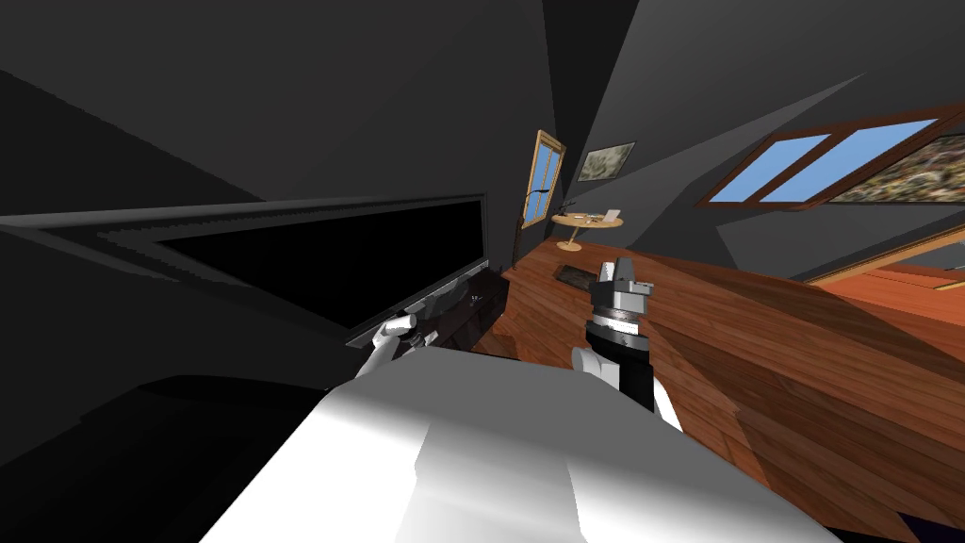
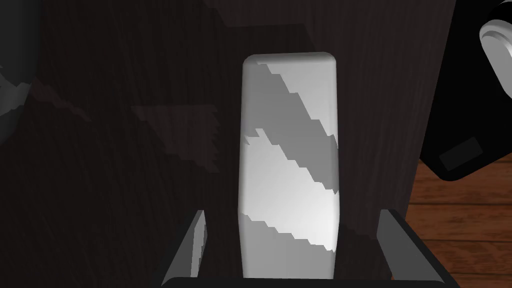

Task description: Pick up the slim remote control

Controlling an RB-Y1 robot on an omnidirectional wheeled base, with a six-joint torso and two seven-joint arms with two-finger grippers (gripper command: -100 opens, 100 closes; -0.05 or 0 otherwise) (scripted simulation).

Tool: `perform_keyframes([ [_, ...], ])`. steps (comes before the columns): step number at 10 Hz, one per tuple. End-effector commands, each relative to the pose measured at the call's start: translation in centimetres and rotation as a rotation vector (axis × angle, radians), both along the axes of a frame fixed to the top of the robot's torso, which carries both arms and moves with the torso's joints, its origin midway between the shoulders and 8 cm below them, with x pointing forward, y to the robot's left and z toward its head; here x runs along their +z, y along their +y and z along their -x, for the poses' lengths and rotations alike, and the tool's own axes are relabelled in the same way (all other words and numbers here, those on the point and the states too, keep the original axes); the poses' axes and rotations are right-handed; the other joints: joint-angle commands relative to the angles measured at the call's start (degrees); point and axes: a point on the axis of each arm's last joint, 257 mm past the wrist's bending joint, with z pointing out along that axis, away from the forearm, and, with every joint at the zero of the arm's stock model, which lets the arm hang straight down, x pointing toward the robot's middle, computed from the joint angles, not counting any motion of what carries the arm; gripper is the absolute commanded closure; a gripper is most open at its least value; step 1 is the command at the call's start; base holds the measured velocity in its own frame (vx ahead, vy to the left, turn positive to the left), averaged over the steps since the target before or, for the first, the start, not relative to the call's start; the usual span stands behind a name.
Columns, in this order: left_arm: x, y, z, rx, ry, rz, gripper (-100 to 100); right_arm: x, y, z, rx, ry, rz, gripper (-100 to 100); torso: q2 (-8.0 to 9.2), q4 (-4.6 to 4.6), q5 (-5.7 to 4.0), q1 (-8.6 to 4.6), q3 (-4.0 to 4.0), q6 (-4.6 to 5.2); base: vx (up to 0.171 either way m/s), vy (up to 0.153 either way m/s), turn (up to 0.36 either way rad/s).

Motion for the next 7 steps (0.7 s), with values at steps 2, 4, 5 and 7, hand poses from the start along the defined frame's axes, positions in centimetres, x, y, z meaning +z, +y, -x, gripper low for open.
perform_keyframes([
  [2,-1.0,-0.4,0.3,-0.002,0.0,0.0,-100,0.0,0.0,0.0,0.0,0.0,0.0,0,-0.01,0.0,-0.02,-0.06,0.0,0.0,0.0,0.0,0.0],
  [4,-2.0,-0.7,0.7,-0.005,0.001,0.0,-100,0.0,0.0,0.0,0.0,0.0,0.0,0,-0.03,-0.01,-0.02,-0.1,-0.02,0.0,0.005,-0.006,0.018],
  [5,-2.3,-0.8,0.8,-0.006,0.001,0.0,-100,0.0,0.0,0.0,0.0,0.0,0.0,0,-0.03,-0.01,-0.02,-0.11,-0.02,-0.01,0.004,-0.004,0.012],
  [7,-2.2,-0.8,0.8,-0.005,0.001,0.0,100,0.0,0.0,0.0,0.0,0.0,0.0,0,-0.02,0.0,-0.03,-0.08,-0.01,0.0,0.0,0.0,0.0],
])
